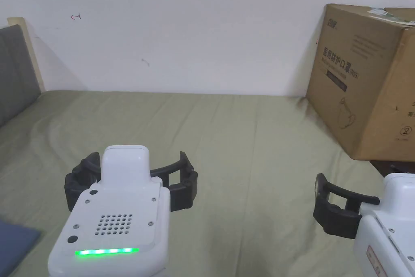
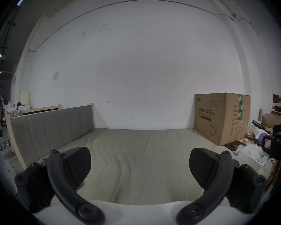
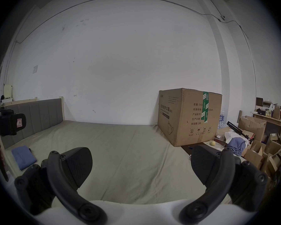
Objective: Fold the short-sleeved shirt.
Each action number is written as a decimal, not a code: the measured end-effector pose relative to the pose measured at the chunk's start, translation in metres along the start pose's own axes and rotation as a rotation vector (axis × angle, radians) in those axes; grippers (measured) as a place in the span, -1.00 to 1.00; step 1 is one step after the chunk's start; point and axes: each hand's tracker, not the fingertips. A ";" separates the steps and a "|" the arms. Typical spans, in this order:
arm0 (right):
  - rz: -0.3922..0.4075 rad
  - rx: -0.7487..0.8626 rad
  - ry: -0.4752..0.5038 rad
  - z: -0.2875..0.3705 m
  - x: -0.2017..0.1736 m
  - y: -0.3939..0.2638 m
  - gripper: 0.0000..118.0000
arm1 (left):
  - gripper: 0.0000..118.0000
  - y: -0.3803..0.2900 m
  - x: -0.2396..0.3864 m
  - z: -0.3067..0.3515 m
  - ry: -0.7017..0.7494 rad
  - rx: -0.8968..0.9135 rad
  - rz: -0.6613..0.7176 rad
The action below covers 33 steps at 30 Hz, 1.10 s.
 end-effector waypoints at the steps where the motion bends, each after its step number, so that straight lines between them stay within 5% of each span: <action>1: 0.001 -0.001 0.000 0.000 -0.001 0.000 1.00 | 1.00 0.000 0.000 -0.001 0.007 -0.006 -0.001; 33: 0.002 -0.046 0.014 -0.010 -0.008 -0.003 1.00 | 0.99 0.012 0.002 -0.011 -0.052 -0.094 0.027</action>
